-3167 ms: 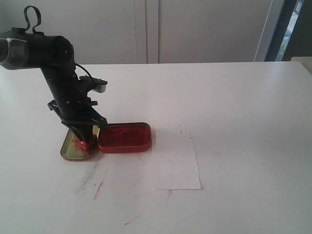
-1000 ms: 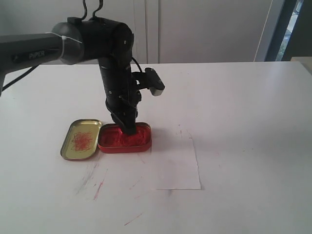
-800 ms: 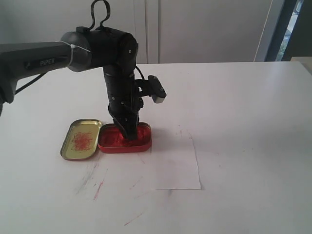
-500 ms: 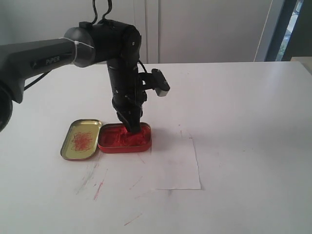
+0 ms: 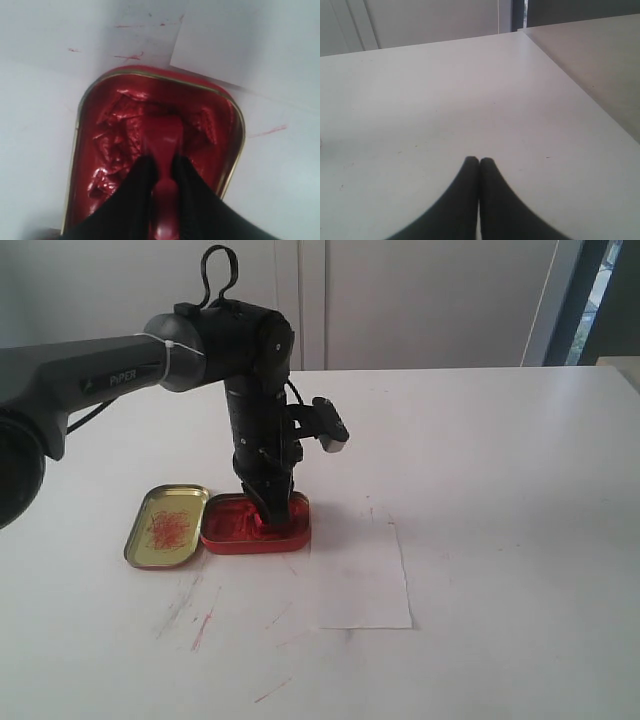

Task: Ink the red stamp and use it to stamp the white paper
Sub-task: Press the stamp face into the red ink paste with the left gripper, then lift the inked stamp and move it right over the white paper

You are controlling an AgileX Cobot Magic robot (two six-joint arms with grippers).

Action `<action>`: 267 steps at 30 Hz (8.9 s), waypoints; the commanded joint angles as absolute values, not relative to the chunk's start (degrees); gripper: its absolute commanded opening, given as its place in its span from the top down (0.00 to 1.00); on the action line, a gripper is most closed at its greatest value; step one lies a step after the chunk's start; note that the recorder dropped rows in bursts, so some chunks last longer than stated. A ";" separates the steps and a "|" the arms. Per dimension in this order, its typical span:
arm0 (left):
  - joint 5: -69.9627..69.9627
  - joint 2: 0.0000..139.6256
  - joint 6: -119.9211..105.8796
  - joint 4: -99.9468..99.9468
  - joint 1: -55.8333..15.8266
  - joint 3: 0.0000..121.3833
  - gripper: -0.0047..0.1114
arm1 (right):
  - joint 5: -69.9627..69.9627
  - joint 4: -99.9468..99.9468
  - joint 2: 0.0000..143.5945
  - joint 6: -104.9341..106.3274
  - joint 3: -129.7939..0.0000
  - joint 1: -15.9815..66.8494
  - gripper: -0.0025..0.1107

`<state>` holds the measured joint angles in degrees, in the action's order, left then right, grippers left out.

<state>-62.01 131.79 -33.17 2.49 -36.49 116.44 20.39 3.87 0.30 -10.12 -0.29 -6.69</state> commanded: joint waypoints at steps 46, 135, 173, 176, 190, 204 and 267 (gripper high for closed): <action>-53.15 139.53 -32.38 -4.27 -31.63 113.24 0.96 | 19.53 4.43 0.00 -10.51 0.00 -6.91 0.98; -61.76 127.94 -30.23 -1.64 -33.91 112.77 0.96 | 19.53 4.43 0.00 -10.51 0.00 -6.91 0.98; -67.21 129.62 -28.07 -1.64 -34.11 118.38 0.96 | 19.53 4.43 0.00 -11.28 0.00 -6.91 0.98; -67.22 129.57 -28.07 -1.53 -34.11 118.38 0.96 | 19.53 4.43 0.00 -11.28 0.00 -6.91 0.98; -67.39 131.00 -26.96 -2.63 -34.11 118.38 0.96 | 19.53 4.43 0.00 -11.28 0.00 -6.91 0.98; -69.43 130.63 -25.12 -2.51 -34.11 121.21 0.96 | 19.53 4.43 0.00 -11.28 0.00 -6.91 0.98; -69.96 128.31 -39.48 -6.47 -44.88 116.68 0.96 | 19.53 4.43 0.00 -11.28 0.00 -6.91 0.98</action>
<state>-64.62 129.10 -40.99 -7.25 -44.44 116.97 20.39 3.96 0.30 -11.29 -0.29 -6.69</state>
